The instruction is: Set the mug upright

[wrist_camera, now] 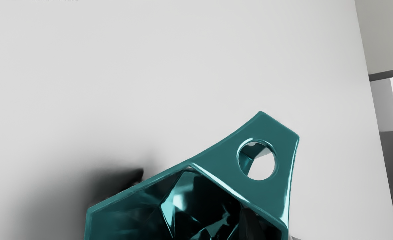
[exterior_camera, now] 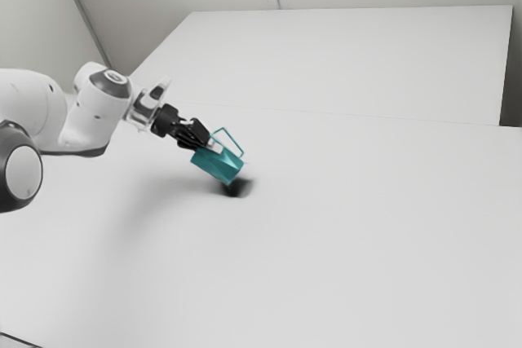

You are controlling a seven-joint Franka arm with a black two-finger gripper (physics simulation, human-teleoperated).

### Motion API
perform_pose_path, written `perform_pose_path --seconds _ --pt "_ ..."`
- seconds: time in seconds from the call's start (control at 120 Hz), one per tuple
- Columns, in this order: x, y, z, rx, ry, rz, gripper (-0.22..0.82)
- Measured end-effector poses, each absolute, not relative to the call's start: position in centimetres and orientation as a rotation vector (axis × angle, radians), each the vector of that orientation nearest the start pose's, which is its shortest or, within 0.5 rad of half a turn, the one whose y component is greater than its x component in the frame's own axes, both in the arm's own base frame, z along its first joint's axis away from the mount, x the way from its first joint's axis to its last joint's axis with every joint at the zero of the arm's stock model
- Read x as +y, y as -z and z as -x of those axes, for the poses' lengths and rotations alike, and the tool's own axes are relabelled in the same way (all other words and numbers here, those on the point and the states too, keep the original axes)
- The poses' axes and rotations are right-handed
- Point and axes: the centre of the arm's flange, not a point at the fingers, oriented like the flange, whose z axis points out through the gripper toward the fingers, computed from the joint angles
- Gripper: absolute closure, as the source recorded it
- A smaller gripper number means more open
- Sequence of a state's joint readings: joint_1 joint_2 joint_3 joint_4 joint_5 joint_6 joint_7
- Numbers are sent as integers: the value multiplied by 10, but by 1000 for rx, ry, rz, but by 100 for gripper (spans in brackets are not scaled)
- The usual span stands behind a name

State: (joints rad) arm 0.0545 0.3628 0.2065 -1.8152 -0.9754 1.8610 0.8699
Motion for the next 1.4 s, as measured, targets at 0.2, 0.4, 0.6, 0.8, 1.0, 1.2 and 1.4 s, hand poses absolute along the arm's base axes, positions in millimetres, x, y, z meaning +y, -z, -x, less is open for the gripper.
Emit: perform_pose_path --seconds 0.2,0.4,0.6,0.8,1.0,1.2,1.4 --pt "77 -361 -619 -327 -220 -2457 79" --pt "65 -369 -627 -508 -202 -2656 79" --pt "46 -381 -642 -720 -194 -2821 79" --pt "24 -375 -657 -863 -159 -2901 79" --pt "8 -371 -667 -982 -125 -2954 79" --pt "-9 -363 -676 -1086 -86 -2988 79" --pt "-12 -349 -679 -1100 -49 -2999 79"
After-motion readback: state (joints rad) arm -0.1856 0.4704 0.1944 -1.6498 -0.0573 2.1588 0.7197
